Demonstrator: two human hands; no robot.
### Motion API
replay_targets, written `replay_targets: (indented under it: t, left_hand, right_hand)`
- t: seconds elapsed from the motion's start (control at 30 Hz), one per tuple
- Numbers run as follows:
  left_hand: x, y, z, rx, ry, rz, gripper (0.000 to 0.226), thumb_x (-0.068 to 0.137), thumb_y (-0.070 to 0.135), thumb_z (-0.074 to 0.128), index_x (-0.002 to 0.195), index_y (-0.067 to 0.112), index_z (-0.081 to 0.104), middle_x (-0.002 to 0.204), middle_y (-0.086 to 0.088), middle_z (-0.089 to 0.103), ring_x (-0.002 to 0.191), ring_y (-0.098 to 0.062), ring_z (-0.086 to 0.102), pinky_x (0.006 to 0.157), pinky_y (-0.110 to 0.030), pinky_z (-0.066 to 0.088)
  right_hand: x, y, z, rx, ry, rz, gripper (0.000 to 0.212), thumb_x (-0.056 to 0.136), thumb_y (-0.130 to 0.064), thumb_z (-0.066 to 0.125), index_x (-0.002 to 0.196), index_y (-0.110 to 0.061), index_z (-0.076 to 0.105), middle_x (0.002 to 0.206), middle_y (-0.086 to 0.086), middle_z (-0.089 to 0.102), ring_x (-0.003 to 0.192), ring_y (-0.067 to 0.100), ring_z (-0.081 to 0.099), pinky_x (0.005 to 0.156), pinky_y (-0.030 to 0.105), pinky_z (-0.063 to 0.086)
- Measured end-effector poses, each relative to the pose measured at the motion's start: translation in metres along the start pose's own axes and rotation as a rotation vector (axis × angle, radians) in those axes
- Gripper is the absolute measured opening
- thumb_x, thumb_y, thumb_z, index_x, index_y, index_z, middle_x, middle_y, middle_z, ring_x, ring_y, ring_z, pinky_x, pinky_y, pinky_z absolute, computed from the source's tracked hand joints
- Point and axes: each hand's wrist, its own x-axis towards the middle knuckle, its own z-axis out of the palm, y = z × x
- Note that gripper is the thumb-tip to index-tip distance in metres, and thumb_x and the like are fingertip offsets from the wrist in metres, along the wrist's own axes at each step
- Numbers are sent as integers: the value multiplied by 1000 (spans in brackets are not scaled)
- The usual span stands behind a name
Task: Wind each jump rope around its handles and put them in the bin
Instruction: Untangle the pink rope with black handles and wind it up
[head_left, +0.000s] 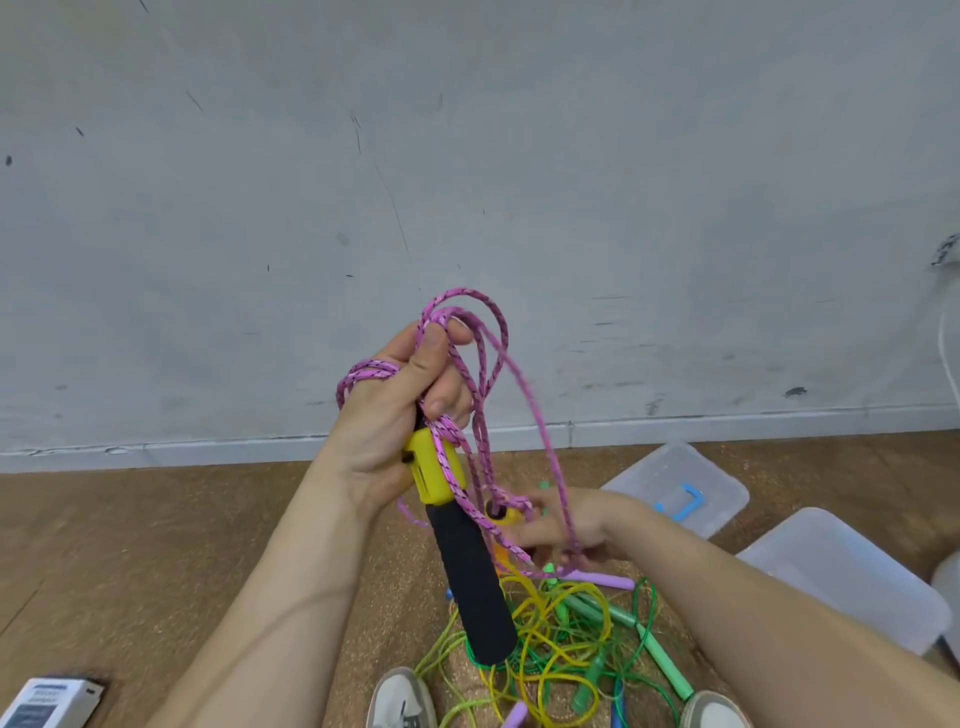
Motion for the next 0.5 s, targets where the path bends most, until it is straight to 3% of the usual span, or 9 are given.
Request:
replay_targets:
  t: [0.07,0.13,0.17,0.23,0.3,0.33,0.4,0.43,0.5]
  left_hand:
    - [1,3,-1,-68,25,21,25,91,30,46,78,21,67,40,7,34,38,-8,29,44,-22,22]
    - [1,6,-1,-107,41,38,26,90,31,45,76,23,66,39,9,34,36,-5,30,43,-20,25]
    - [1,8,-2,-120,44,38,27,90,31,45,76,24,66,39,9,33,36,-5,30,42,-19,25]
    - [1,10,-3,-156,38,36,27,90,34,45,76,26,66,39,10,33,37,-4,29,42,-18,25]
    - [1,13,-6,-209,17,45,25,88,37,46,77,27,66,39,11,35,37,-4,31,41,-16,30]
    - [0,14,-7,-234,9,51,25,87,38,46,78,28,66,39,11,36,37,-3,32,41,-16,32]
    - [1,17,-11,-250,19,57,24,87,39,46,79,28,66,39,10,36,37,-3,31,41,-15,30]
    - [0,18,-12,-232,42,56,23,87,39,46,79,28,65,39,10,35,37,-3,30,42,-15,28]
    - [0,18,-17,-171,132,42,20,87,38,48,81,26,63,41,11,32,38,-4,28,41,-16,27]
  right_hand:
    - [6,7,20,-68,-117,86,45,91,-48,58,126,-22,46,88,4,58,51,7,45,41,15,36]
    - [13,13,43,42,-165,112,31,97,-45,47,121,-25,47,105,7,55,66,10,54,59,20,46]
    - [17,15,51,179,-175,114,33,97,-47,46,122,-25,50,105,4,57,74,12,56,71,26,46]
    - [23,13,65,396,-222,84,33,93,-51,48,105,-22,58,83,-6,64,73,8,57,81,33,39]
    - [29,2,70,511,-222,43,37,92,-57,47,90,-22,59,64,-12,66,60,3,58,75,28,37]
    - [31,-4,72,488,-155,27,40,90,-61,47,90,-23,62,69,-11,69,62,3,61,73,28,41]
    - [48,-2,73,358,15,-17,64,71,-72,53,106,-20,65,99,1,71,86,17,66,83,35,50]
    - [53,-4,72,247,68,-50,73,63,-74,52,104,-14,64,99,7,69,87,24,64,82,37,50]
    - [46,-19,60,40,158,-93,49,75,-58,52,71,-10,57,65,7,57,61,21,53,61,30,41]
